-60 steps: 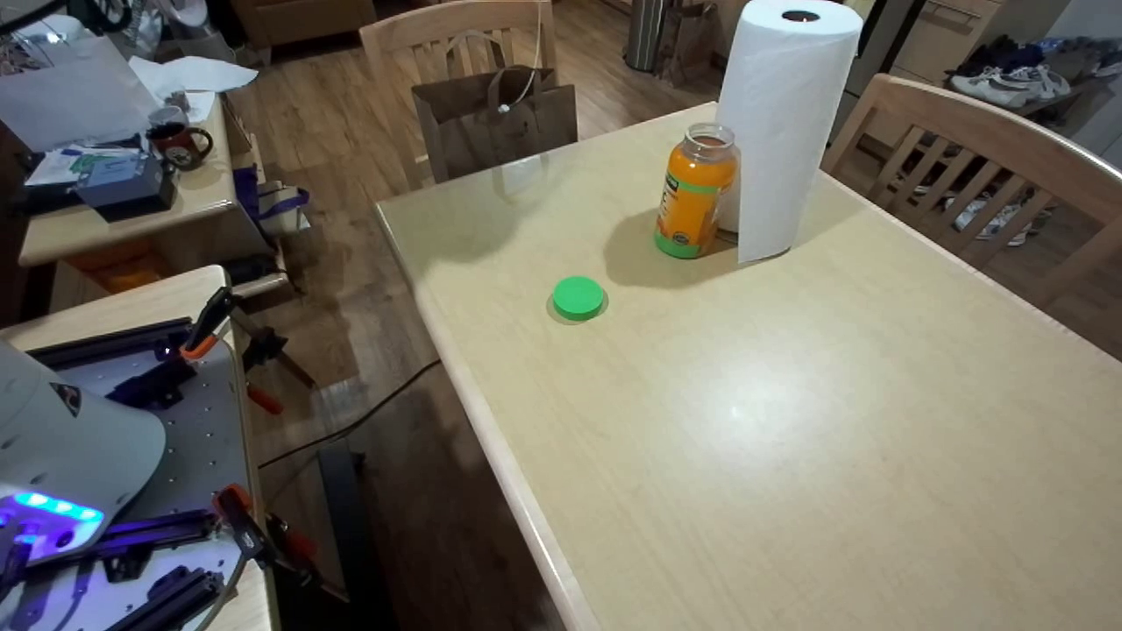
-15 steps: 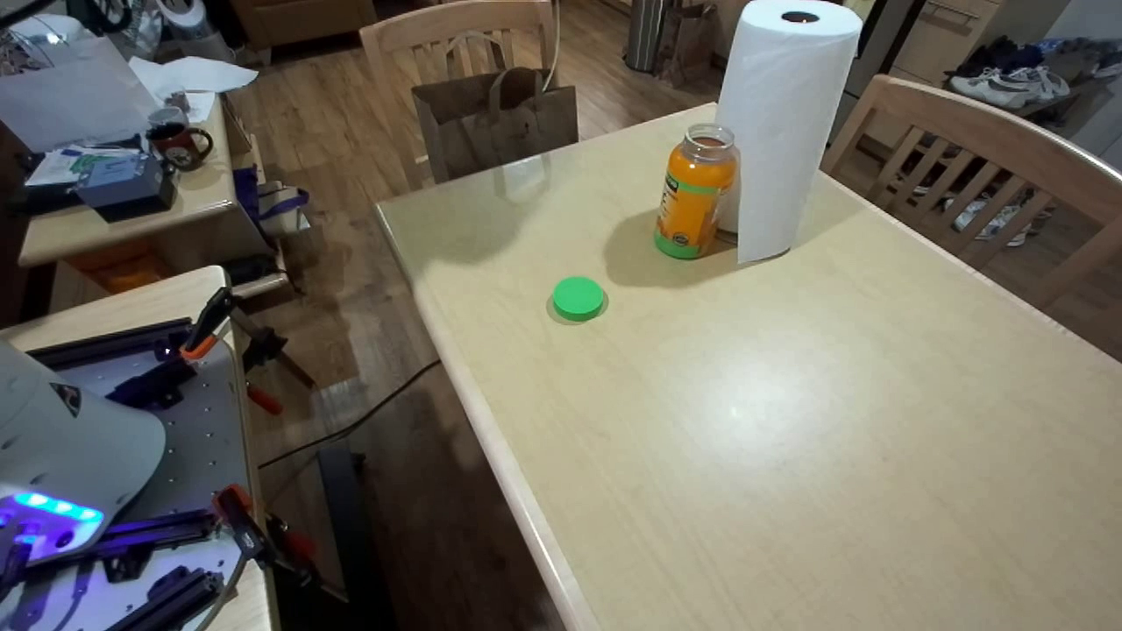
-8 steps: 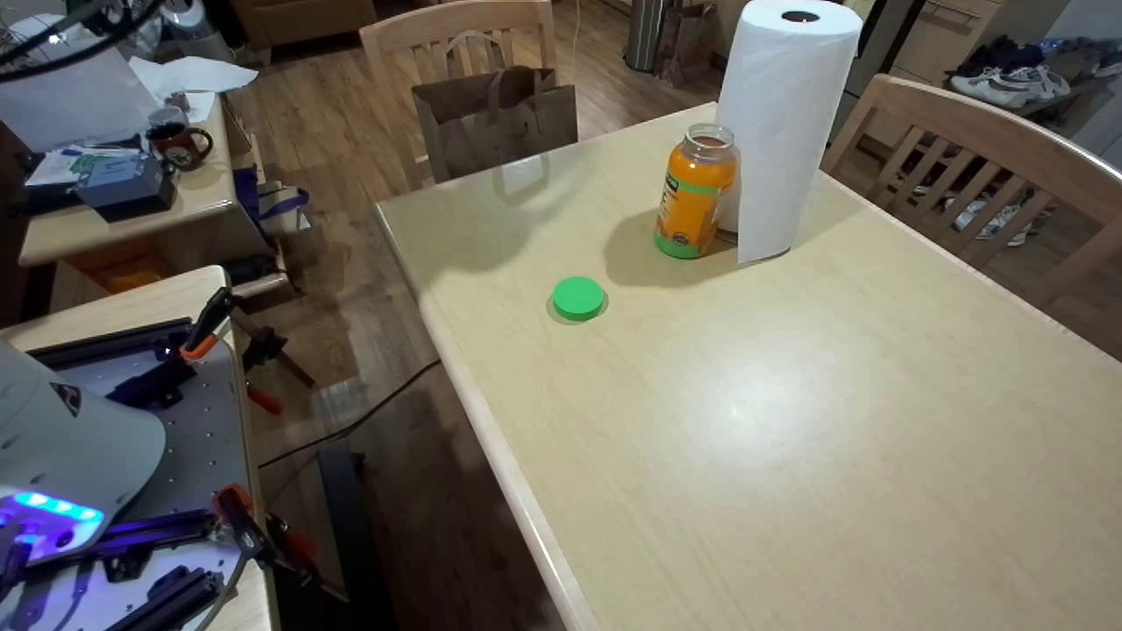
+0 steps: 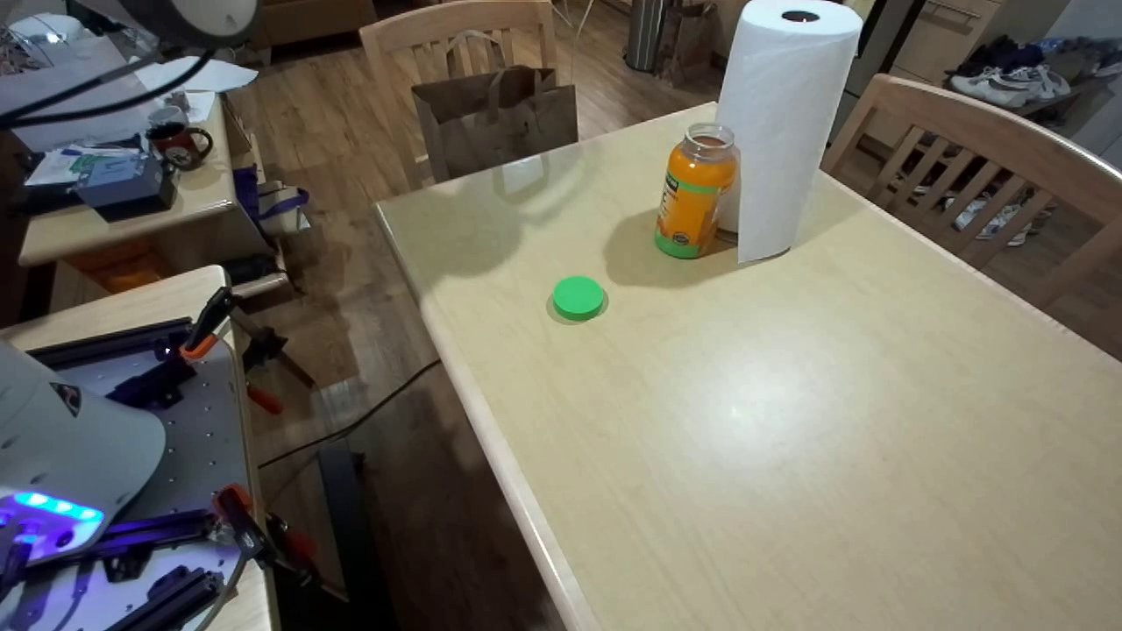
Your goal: Put the cable inside the brown bag
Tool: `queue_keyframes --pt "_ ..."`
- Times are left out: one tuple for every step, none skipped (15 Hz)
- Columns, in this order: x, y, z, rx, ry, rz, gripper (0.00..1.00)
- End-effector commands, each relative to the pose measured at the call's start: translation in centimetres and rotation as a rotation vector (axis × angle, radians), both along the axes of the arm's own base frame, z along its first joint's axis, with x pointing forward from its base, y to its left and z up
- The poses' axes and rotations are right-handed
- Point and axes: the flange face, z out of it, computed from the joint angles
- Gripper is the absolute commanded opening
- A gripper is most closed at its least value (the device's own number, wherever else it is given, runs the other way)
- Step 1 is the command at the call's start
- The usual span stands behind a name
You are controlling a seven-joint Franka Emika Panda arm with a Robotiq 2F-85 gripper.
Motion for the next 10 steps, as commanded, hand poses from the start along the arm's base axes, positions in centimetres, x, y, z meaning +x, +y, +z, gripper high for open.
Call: queue_keyframes --pt "-0.6 1.2 -0.9 0.010 0.032 0.084 0.01" --pt "-0.8 1.5 -1.0 -0.019 0.039 0.082 0.01" --pt "-1.1 1.7 -0.9 -0.058 0.048 0.076 0.01" --pt "-1.5 1.9 -0.8 -0.089 0.071 0.069 0.01" --pt "-1.7 2.1 -1.0 -0.115 0.093 0.063 0.01" --pt "-2.1 2.1 -1.1 -0.151 0.114 0.055 0.01" --pt "-2.3 2.2 -1.2 -0.186 0.139 0.050 0.01" --pt "-2.6 2.3 -1.2 -0.223 0.160 0.044 0.01" --pt "-3.0 2.4 -1.2 -0.251 0.179 0.045 0.01" --pt "-3.6 2.7 -1.1 -0.264 0.213 0.084 0.01"
